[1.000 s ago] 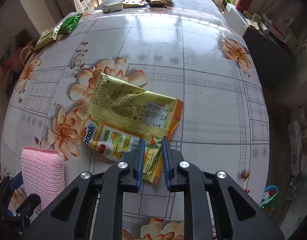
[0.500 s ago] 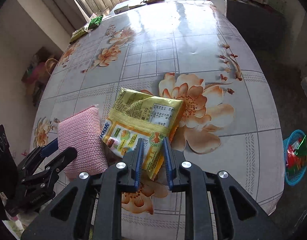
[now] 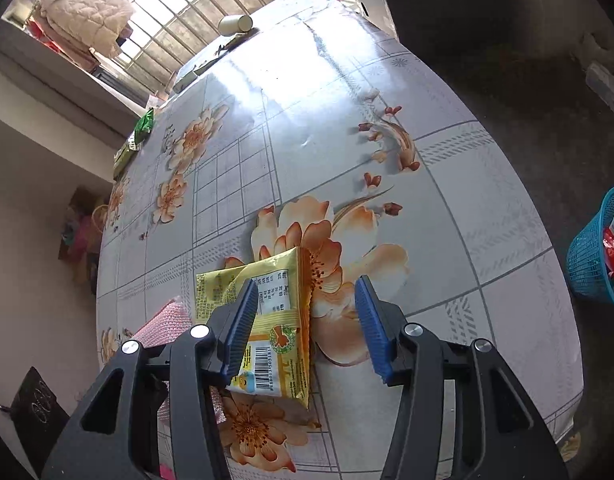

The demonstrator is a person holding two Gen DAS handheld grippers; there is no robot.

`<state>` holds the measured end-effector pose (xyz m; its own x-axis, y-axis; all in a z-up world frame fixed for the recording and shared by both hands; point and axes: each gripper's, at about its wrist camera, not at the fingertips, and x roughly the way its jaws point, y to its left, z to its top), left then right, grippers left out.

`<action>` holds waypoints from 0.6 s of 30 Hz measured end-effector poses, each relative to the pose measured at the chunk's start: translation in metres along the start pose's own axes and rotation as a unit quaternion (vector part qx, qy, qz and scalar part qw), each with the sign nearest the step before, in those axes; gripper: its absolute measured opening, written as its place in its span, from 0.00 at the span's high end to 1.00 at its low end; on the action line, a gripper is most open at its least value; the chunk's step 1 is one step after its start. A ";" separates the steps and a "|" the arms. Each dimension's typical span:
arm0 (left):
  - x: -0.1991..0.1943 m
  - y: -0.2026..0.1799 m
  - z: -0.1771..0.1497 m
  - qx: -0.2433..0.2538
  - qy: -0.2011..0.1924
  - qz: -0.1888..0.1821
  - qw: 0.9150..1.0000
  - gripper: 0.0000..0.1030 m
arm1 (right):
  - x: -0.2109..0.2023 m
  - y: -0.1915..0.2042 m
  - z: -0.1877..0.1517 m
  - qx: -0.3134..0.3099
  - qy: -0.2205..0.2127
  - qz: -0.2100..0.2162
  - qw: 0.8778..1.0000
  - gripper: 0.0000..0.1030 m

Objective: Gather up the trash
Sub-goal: 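Grasp the pink knitted pad with the left tool while the right tool grasps the yellow snack packet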

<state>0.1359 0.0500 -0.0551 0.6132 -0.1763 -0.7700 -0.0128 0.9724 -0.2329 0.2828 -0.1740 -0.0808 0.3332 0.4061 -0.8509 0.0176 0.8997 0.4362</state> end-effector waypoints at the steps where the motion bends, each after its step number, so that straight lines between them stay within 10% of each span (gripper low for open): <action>1: 0.000 -0.001 0.000 0.002 0.000 0.001 1.000 0.38 | 0.002 0.000 -0.003 0.000 -0.002 0.009 1.000 0.51; 6: 0.000 -0.004 0.000 0.011 -0.001 0.003 1.000 0.38 | 0.003 0.004 -0.015 0.003 0.018 0.056 0.998 0.48; 18: 0.002 -0.006 0.001 0.013 -0.001 0.002 1.000 0.38 | 0.007 0.035 -0.029 -0.082 -0.003 -0.032 0.996 0.63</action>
<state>0.1374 0.0438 -0.0544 0.6151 -0.1715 -0.7696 0.0042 0.9768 -0.2143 0.2581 -0.1350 -0.0801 0.3412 0.3459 -0.8740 -0.1154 0.9382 0.3262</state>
